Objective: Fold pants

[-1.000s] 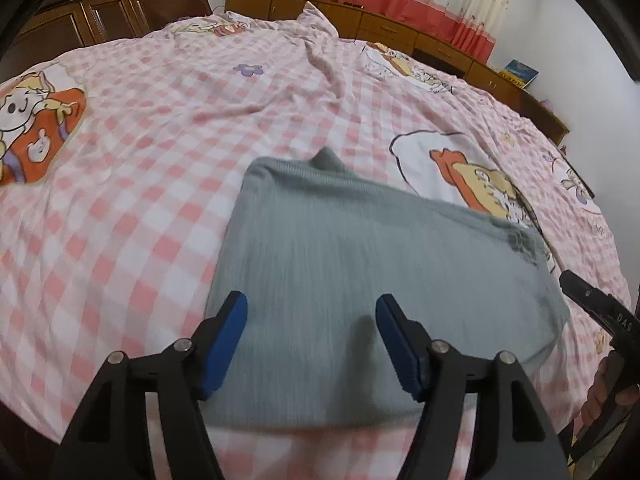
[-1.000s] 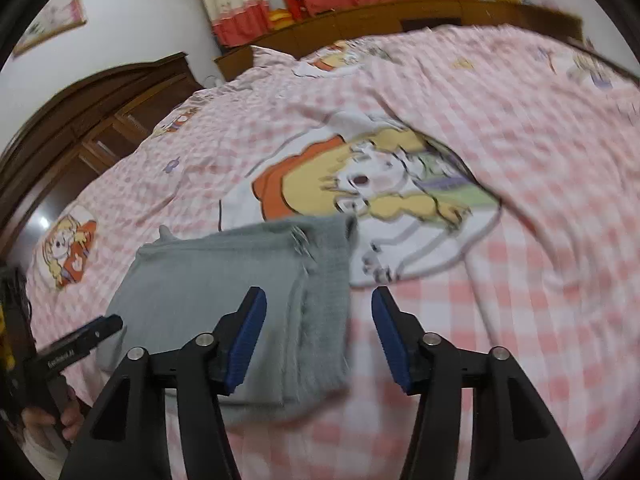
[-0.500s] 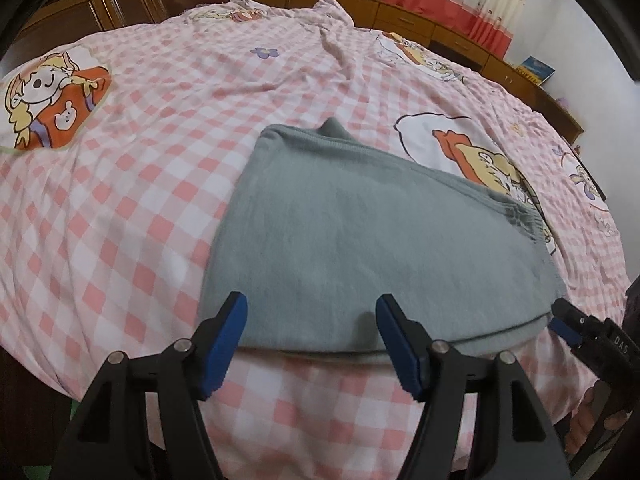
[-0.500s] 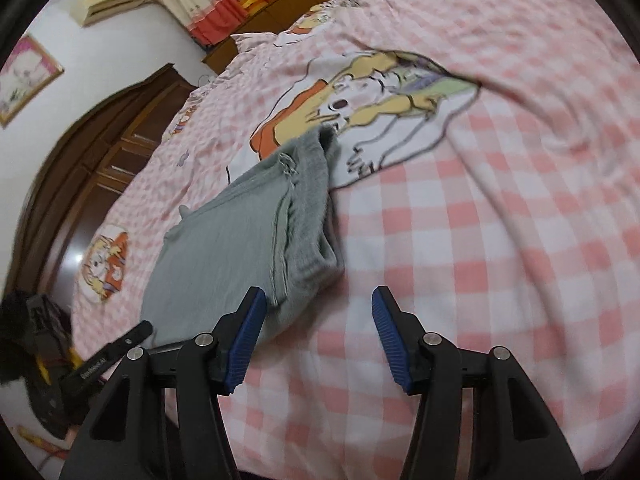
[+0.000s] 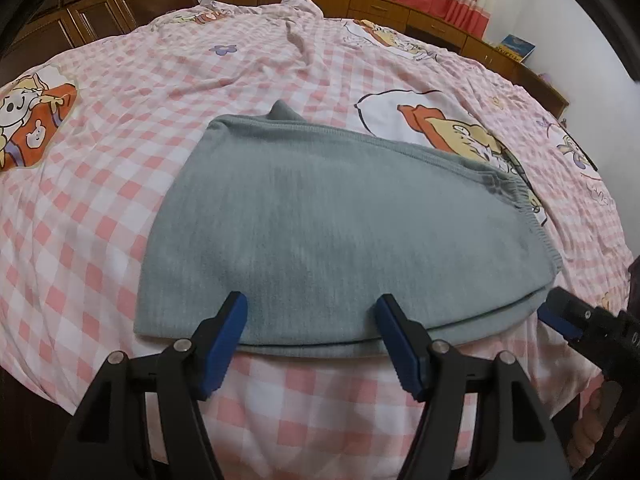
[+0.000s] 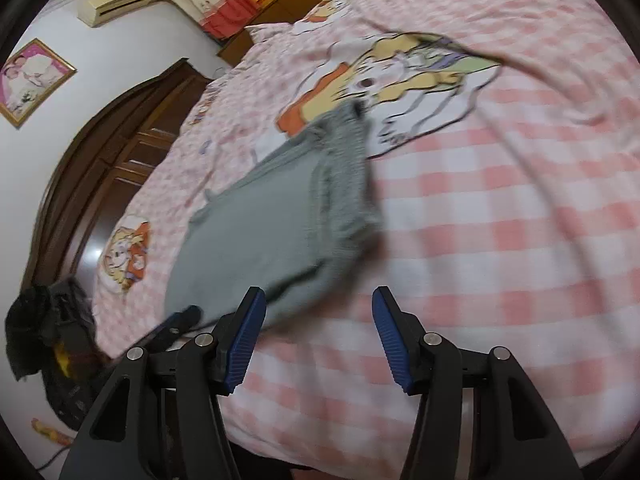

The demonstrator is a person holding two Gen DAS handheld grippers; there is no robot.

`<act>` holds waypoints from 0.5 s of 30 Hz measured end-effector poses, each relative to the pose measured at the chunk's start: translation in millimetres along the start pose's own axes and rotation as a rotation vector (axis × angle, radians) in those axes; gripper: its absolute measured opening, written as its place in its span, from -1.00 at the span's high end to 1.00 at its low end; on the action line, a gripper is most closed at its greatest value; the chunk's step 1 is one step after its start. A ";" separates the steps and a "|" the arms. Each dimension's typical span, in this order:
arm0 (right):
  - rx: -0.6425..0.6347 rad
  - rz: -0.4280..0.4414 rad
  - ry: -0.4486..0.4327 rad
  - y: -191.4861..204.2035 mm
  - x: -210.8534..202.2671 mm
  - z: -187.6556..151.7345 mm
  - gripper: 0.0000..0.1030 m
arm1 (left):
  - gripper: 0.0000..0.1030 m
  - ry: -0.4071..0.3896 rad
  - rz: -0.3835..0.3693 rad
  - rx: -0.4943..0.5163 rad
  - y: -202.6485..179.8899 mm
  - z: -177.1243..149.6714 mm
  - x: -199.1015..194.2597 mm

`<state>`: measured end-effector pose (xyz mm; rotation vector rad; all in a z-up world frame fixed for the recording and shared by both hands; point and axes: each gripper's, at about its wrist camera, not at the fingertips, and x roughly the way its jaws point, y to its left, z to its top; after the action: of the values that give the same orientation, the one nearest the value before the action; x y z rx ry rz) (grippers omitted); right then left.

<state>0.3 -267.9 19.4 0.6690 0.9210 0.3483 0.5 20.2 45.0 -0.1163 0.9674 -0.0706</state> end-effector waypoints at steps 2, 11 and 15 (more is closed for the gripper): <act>-0.007 0.019 -0.002 9.3 7.9 3.1 -0.09 | -0.38 -0.002 -0.005 -0.001 -0.1 -0.8 1.0; 0.208 0.102 -0.019 -3.2 28.8 18.1 -0.17 | -0.41 0.000 -0.011 -0.017 1.3 -4.2 2.8; 0.126 -0.028 -0.067 11.1 25.3 19.5 0.65 | -0.41 -0.005 -0.026 -0.027 4.6 -4.1 -3.5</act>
<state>30.8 -253.2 19.5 0.7783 0.8931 0.2429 -4.9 24.9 44.9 -0.1541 0.9626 -0.0813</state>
